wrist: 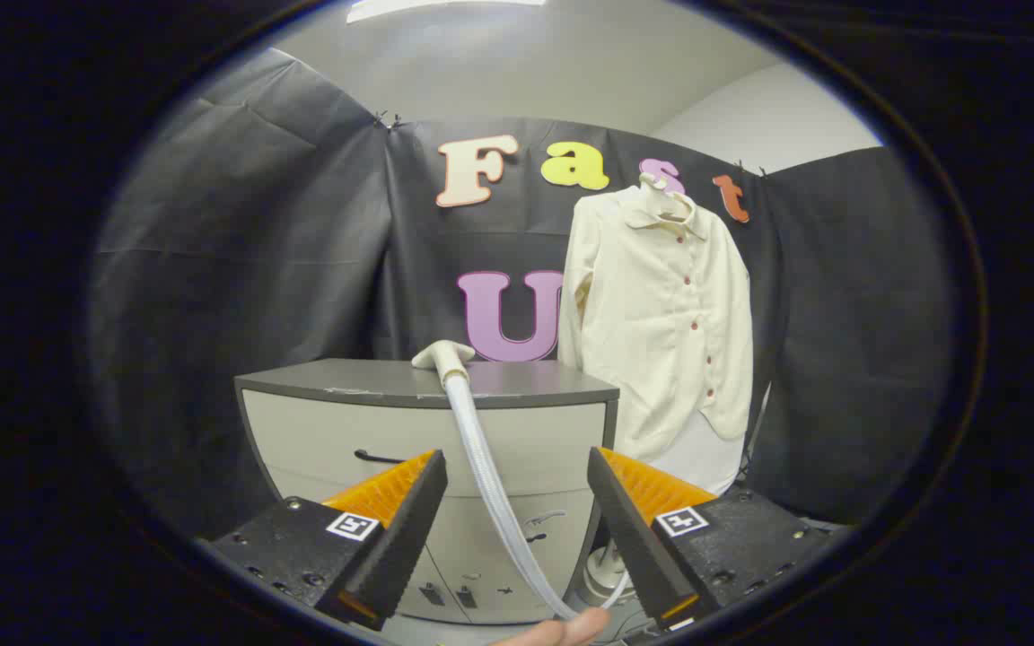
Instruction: Iron the clothes twice with a garment steamer, once on the left side and once on the right side.
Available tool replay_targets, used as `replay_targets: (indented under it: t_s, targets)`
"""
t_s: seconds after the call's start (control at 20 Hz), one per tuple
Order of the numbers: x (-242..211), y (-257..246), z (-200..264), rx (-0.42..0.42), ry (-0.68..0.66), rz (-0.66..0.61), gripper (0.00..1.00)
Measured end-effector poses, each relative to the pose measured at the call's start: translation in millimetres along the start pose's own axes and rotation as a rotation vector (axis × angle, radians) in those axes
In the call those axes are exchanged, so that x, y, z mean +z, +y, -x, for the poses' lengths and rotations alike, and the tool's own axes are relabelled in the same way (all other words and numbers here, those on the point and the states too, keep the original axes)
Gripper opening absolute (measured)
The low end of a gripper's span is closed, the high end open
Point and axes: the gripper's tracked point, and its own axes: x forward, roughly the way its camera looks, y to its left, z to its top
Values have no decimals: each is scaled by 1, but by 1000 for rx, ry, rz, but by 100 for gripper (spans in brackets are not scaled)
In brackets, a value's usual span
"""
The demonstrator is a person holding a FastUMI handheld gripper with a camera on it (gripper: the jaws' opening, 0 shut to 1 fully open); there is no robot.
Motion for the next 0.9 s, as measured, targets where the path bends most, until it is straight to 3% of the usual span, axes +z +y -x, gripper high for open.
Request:
replay_targets:
  t_s: [0.9]
  targets:
    - [15, 7, -1, 5, -31, -2, 96]
